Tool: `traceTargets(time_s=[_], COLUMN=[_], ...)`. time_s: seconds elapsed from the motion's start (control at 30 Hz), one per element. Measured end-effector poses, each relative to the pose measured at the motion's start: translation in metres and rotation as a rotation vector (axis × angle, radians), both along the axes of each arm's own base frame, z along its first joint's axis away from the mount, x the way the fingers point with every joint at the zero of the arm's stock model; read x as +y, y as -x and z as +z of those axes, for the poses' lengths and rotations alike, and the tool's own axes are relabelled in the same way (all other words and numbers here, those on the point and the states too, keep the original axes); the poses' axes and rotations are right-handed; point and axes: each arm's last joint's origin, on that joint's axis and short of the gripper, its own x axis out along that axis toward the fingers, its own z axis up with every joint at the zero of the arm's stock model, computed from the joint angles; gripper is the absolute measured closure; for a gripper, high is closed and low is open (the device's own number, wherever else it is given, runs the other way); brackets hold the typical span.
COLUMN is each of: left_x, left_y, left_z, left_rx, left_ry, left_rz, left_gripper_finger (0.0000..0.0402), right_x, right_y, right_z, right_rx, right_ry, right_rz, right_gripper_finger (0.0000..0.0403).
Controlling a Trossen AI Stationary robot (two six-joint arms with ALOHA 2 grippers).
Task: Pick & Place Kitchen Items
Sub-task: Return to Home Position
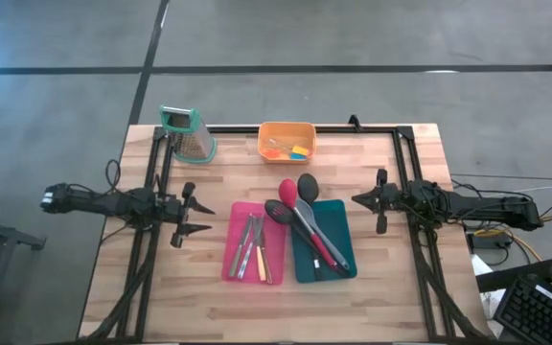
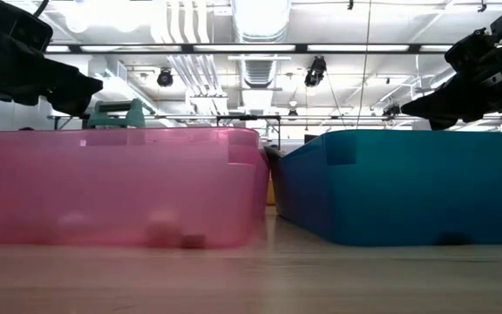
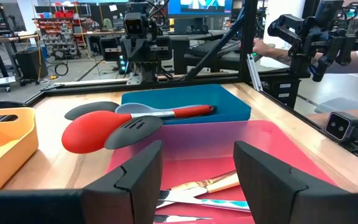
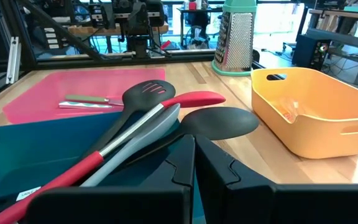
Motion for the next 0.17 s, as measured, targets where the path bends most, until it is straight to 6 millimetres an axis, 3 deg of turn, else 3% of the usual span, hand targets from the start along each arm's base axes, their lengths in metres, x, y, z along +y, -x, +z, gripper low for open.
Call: traceTargets(time_s=[0.17], left_x=[0.0000], left_y=[0.0000], left_z=[0.0000], left_rx=[0.000], left_ry=[0.000], left_rz=[0.000], left_gripper_finger=[0.0200], right_x=[0.0000], right_y=[0.0000], right_z=[0.0000], right_rx=[0.000], right_ry=[0.000], right_rz=[0.000], right_gripper_finger=[0.0394])
